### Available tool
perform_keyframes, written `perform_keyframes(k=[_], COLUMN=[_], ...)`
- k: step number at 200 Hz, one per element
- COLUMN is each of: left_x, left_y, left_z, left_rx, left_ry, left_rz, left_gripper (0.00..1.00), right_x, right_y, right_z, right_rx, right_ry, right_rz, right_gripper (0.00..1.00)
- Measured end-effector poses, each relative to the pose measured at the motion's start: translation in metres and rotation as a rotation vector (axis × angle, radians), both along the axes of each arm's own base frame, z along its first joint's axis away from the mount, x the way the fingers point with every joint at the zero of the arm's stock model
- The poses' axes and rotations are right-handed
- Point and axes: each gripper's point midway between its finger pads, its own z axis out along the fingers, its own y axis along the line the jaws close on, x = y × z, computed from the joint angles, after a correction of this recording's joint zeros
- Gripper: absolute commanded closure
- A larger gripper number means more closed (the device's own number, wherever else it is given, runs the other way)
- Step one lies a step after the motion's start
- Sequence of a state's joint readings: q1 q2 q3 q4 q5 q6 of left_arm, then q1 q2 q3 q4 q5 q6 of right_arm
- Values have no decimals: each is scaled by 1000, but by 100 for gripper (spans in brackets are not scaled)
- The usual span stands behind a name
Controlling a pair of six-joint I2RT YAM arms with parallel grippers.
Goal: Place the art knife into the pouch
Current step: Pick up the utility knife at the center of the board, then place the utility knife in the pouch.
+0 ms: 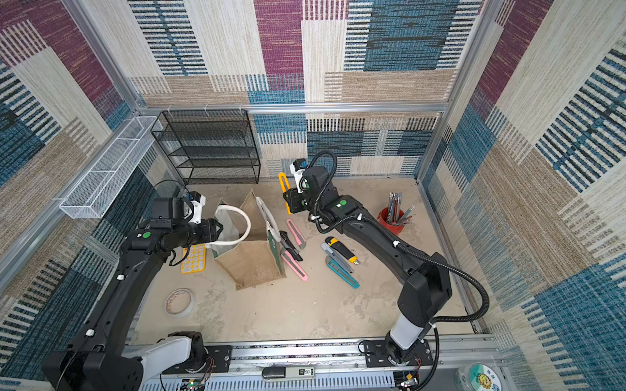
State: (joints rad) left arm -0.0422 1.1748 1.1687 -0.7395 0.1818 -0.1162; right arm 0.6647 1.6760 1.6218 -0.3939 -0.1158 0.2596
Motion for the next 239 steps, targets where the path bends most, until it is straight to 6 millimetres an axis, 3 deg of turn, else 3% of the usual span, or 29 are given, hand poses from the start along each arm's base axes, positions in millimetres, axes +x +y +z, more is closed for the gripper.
perform_keyframes(k=[31, 47, 111, 153, 166, 178, 188, 224, 239], left_x=[2, 3, 7, 9, 9, 9, 9, 4, 2], left_y=[0, -1, -10, -12, -12, -12, -12, -12, -11], left_z=[-3, -5, 1, 5, 5, 6, 6, 5, 3], left_rx=[4, 1, -36, -41, -41, -41, -41, -40, -40], left_ry=[17, 25, 25, 13, 13, 14, 13, 7, 4], left_rz=[-5, -8, -42, -50, -49, -49, -49, -49, -49], left_gripper=[57, 63, 72, 72, 72, 72, 72, 72, 71], right_x=[-11, -17, -38, -36, -35, -36, -37, -40, -42], right_y=[25, 39, 98, 115, 117, 118, 118, 115, 111], right_z=[28, 29, 7, -24, -35, -43, -47, -34, -25], right_rx=[41, 51, 50, 15, -6, -21, -28, -22, -17], right_ry=[-50, -50, -1, 49, 70, 88, 97, 69, 50], right_rz=[69, 107, 252, 275, 278, 280, 283, 290, 286], right_gripper=[83, 84, 84, 79, 68, 47, 39, 10, 3])
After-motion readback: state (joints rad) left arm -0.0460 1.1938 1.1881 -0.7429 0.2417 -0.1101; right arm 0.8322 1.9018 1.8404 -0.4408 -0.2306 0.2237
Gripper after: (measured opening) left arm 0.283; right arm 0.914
